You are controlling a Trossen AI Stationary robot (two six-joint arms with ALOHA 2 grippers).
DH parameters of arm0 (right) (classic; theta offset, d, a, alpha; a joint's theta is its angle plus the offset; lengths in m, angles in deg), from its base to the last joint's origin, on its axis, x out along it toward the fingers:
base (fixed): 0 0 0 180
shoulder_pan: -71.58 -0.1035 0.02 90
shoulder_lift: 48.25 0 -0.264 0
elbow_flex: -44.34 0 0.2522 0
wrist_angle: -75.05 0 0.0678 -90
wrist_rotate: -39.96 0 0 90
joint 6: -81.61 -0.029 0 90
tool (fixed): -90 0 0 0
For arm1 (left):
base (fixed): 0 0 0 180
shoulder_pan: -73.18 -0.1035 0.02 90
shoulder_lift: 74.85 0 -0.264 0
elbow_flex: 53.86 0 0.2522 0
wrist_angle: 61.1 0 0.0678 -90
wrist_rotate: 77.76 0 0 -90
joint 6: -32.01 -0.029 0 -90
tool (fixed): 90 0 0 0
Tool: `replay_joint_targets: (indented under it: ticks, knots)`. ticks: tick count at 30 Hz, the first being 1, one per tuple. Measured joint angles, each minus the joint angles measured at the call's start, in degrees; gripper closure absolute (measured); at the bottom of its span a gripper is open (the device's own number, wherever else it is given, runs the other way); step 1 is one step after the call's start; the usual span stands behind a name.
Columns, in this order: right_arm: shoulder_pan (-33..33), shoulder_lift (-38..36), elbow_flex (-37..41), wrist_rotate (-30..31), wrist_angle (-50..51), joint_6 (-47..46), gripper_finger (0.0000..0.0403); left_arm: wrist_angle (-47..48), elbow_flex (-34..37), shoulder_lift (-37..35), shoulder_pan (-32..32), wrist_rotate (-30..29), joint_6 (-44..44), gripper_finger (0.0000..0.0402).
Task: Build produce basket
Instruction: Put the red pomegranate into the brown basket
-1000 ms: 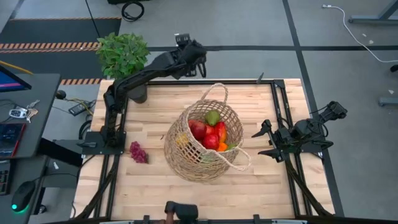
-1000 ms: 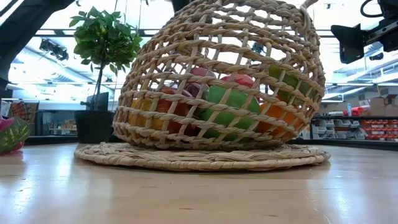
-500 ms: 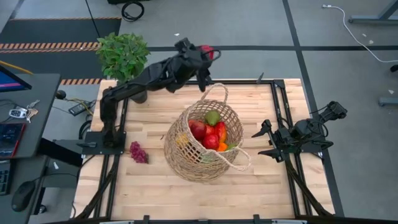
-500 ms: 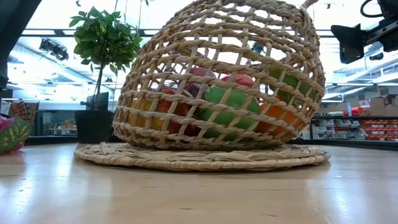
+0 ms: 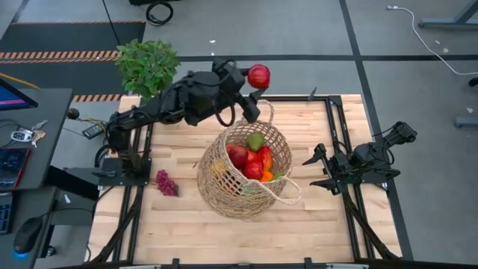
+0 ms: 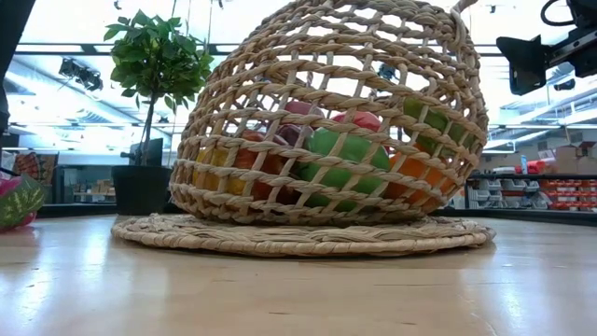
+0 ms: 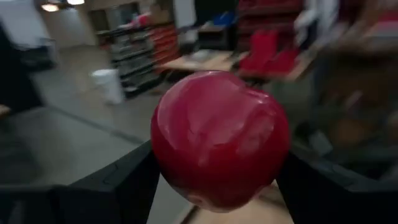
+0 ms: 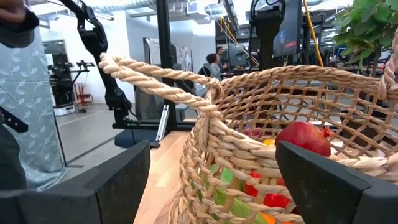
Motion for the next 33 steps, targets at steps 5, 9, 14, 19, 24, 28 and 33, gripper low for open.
replay_joint_targets:
  ticks: [5, 9, 14, 19, 24, 28, 33]
  knots:
    - [-0.01, -0.02, 0.02, 0.02, 0.16, 0.00, 0.0053, -2.30, -0.02, -0.99, 0.18, 11.79, 11.93, 0.0115]
    - [-0.01, -0.01, 0.02, 0.01, 0.15, 0.00, 0.0053, -4.67, -0.02, -0.97, 0.16, 22.23, 20.00, 0.0115]
    - [0.00, 0.00, 0.02, 0.02, 0.12, 0.00, 0.0053, -7.42, -0.02, -0.96, 0.16, 34.19, 30.54, 0.0115]
    - [0.00, -0.02, 0.02, 0.02, 0.13, 0.00, 0.0053, -11.62, -0.01, -1.17, -0.04, 44.82, 39.85, 0.0115]
    - [0.00, -0.02, 0.02, 0.02, 0.11, 0.00, 0.0053, -17.56, -0.02, -2.02, -0.28, 51.01, 42.81, 0.0115]
    - [0.00, -0.02, 0.02, 0.02, 0.14, 0.00, 0.0053, -18.02, -0.02, -2.55, -0.30, 51.28, 42.69, 0.0115]
    - [0.00, 0.00, 0.02, 0.01, 0.14, 0.00, 0.0053, -18.07, -0.02, -2.61, -0.32, 51.28, 42.62, 0.0115]
